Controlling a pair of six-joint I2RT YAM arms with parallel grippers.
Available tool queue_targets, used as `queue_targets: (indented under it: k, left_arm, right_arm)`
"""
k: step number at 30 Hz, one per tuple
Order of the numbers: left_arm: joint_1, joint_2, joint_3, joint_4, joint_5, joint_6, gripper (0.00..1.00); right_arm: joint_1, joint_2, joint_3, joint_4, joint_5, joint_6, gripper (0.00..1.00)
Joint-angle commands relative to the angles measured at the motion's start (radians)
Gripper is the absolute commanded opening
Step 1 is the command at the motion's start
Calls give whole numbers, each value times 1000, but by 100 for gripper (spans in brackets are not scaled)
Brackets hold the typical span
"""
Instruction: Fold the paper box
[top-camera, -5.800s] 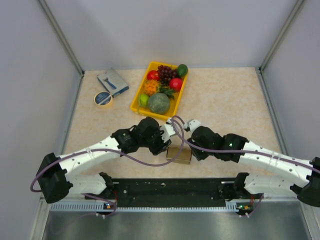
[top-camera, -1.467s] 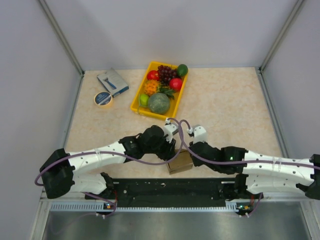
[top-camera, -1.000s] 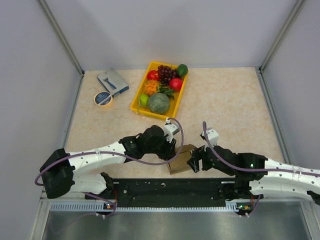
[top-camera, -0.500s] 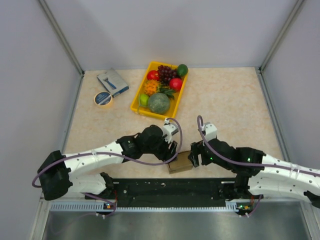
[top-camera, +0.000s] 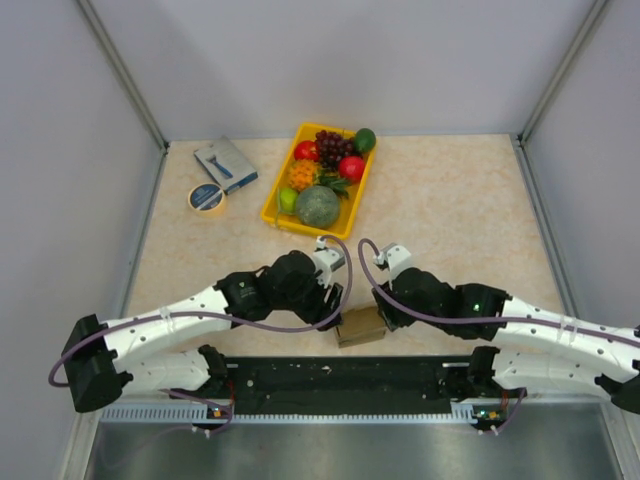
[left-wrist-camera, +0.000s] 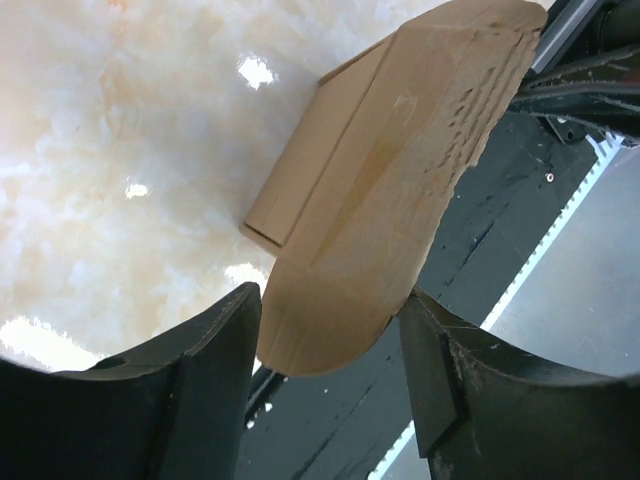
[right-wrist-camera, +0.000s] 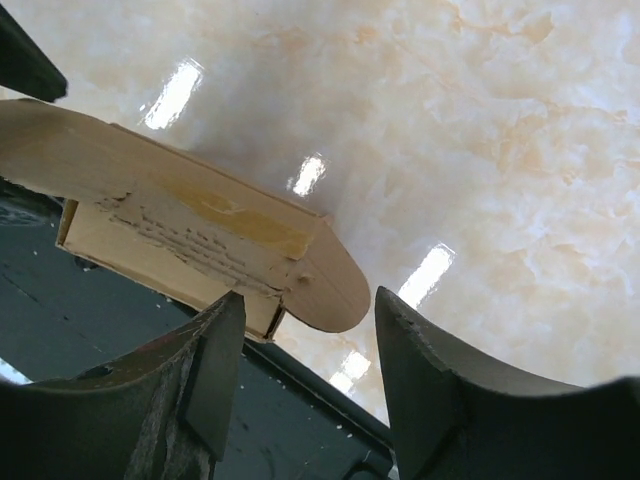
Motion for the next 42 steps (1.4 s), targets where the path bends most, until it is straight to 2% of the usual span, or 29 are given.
queue_targets:
  k: [1, 4, 6, 9, 11, 12, 15, 23, 32, 42]
  left_arm:
    - [-3, -54, 53, -100, -45, -51, 60]
    - [-3, -64, 63, -132, -66, -69, 53]
    - [-3, -58, 71, -134, -72, -74, 45]
    - [-3, -32, 102, -158, -63, -85, 36]
    - [-5, -14, 116, -160, -52, -102, 30]
    - [-3, -3, 120, -154, -49, -109, 25]
    - [-5, 20, 125, -134, -25, -145, 21]
    - [-5, 52, 123, -57, -20, -264, 15]
    - [-5, 48, 129, -33, -37, -367, 15]
    - [-8, 26, 63, 6, -212, -574, 7]
  right_arm:
    - [-9, 22, 48, 18, -3, -33, 52]
    - [-9, 37, 48, 20, 0, -32, 42]
    - [-9, 42, 51, 23, -6, -27, 39]
    - [-8, 37, 61, 23, -19, -13, 24]
    - [-9, 36, 66, 24, -31, 0, 19]
    - [-9, 36, 66, 24, -57, 19, 13]
    - [-9, 43, 61, 36, -89, 57, 1]
    - [-9, 49, 29, 47, -103, 115, 0]
    - [1, 48, 14, 59, -111, 155, 0]
    - [40, 57, 6, 62, -79, 191, 0]
